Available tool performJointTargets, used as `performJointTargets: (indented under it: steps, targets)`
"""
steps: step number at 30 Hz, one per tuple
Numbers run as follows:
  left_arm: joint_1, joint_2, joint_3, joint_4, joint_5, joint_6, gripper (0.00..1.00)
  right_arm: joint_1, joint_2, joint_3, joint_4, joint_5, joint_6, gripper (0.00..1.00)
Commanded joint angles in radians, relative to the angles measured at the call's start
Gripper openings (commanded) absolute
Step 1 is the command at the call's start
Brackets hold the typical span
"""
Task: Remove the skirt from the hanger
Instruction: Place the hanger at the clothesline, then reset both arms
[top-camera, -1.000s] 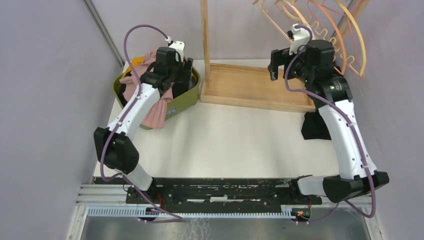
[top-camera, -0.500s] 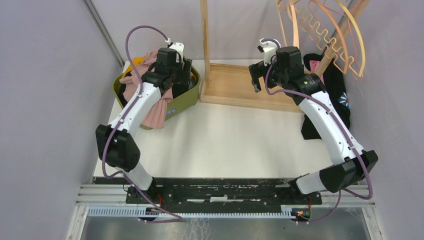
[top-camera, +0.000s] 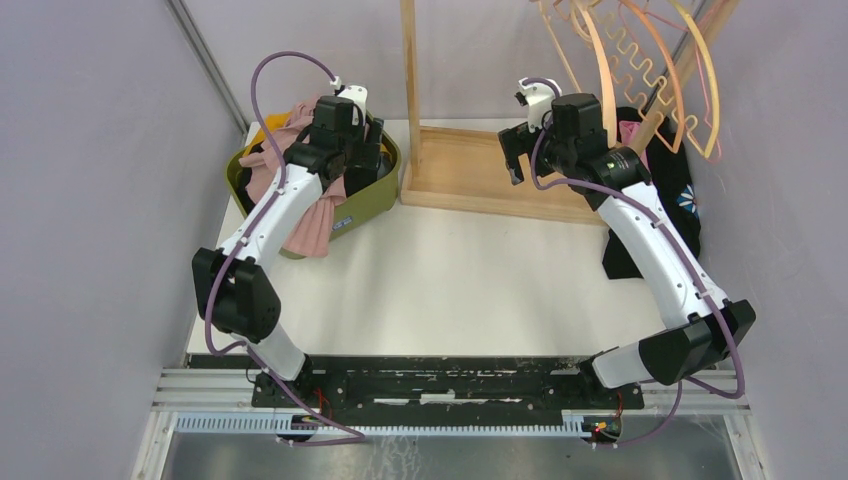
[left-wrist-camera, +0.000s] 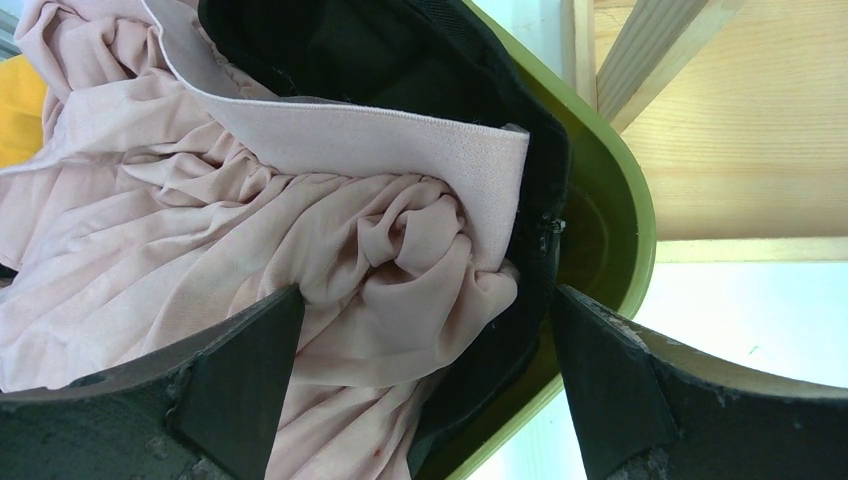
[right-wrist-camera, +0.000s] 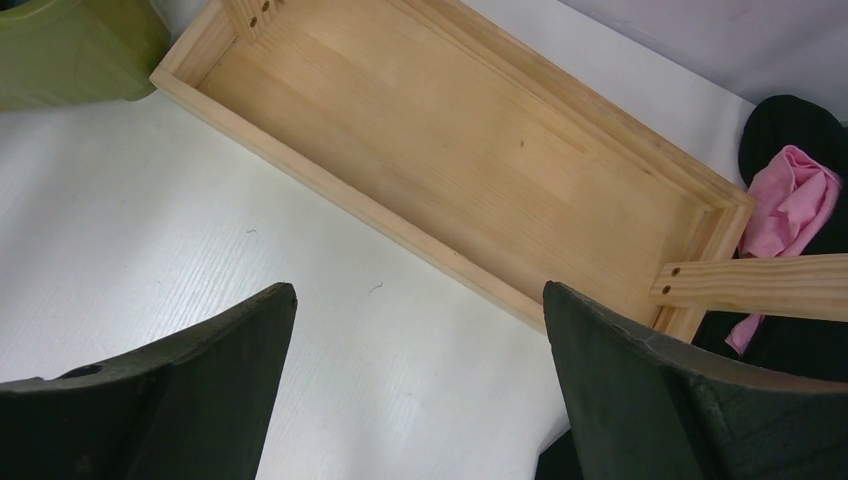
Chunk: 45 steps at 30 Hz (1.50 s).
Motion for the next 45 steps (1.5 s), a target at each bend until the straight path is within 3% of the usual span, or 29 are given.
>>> performJointTargets:
  steps: [1, 16, 45]
  targets:
    - [-0.003, -0.001, 0.02, 0.021, -0.025, -0.055, 0.99, 0.001, 0.0, 0.009, 0.029, 0.021, -0.009, 0.99]
    - [0.0, -0.022, 0.023, -0.052, 0.13, 0.038, 0.99, 0.003, -0.004, 0.001, 0.029, 0.017, -0.002, 0.99]
    - [0.0, -0.037, 0.011, -0.059, 0.085, 0.054, 0.99, 0.003, -0.008, -0.006, 0.018, 0.043, -0.006, 1.0]
